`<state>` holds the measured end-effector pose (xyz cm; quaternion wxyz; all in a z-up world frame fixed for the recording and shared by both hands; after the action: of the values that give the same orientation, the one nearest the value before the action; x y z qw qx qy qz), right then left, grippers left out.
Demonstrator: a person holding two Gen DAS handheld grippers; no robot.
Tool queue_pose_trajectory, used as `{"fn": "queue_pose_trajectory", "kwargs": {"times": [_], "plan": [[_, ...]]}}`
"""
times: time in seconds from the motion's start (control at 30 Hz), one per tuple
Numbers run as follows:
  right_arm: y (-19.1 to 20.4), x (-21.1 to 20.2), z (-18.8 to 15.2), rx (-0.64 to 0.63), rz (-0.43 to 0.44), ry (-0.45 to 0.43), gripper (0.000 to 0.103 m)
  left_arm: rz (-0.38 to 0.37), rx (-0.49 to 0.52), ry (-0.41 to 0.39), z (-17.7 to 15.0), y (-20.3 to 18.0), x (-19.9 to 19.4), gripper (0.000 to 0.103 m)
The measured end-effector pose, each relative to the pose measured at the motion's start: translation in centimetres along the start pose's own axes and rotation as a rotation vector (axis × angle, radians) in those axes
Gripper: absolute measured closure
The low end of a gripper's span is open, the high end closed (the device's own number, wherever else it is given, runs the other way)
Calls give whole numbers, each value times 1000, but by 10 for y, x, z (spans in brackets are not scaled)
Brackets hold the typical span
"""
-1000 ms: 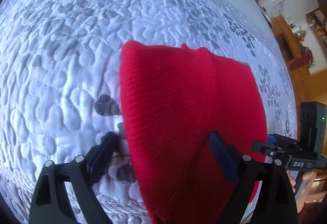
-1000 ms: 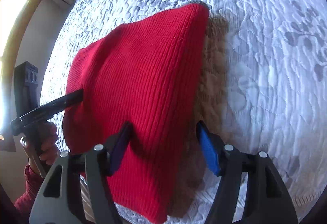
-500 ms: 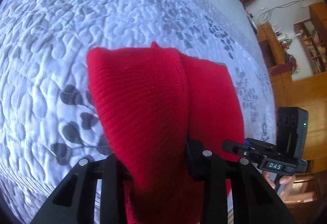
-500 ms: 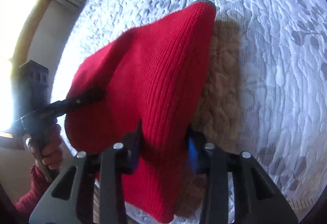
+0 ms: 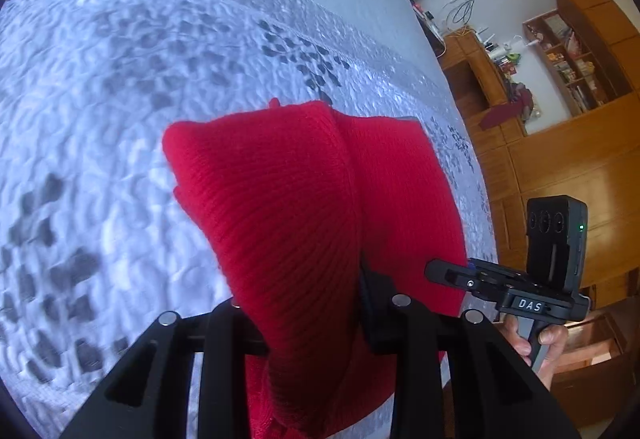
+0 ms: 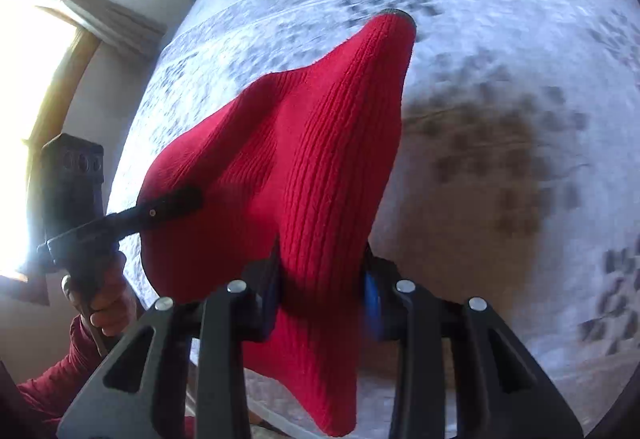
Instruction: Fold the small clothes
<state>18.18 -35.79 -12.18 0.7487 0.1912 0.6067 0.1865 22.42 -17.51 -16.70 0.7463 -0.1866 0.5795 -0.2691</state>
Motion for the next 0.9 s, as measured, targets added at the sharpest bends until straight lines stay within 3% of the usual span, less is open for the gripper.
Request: {"fn": "queue_pose_trajectory", "kwargs": {"times": [0.17, 0.2, 0.27, 0.33, 0.4, 0.53, 0.7, 0.9], "plan": [[-76, 28, 17, 70, -44, 41, 69, 124, -12, 49, 7, 5, 77, 72], [-90, 40, 16, 94, -53, 63, 67, 173, 1, 53, 6, 10, 90, 69], [-102, 53, 13, 118, -4, 62, 64, 202, 34, 47, 3, 12, 100, 62], [-101, 52, 12, 111, 15, 34, 59, 227, 63, 30, 2, 12, 99, 55], [-101, 46, 7, 93, -15, 8, 45, 268, 100, 27, -1, 12, 94, 48], [-95, 28, -12, 83, -10, -31, 42, 325, 126, 48, -20, 11, 76, 33], [-89, 21, -64, 104, -6, -9, 40, 355, 138, 56, -68, 10, 59, 30], [-82, 27, -94, 147, 44, -4, 41, 418, 166, 32, -103, 12, 58, 28]]}}
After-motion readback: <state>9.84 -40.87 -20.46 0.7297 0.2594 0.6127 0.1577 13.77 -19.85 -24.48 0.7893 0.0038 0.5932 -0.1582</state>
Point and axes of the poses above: each gripper's, at about its wrist camera, not at the fingertips, and x roughly the way its jaws point, y to its left, z to its top, the point moved 8 cm from there along x, roughly the way its jaws point, and after that the axes turned 2 degrees about z, right-handed, at the moved point
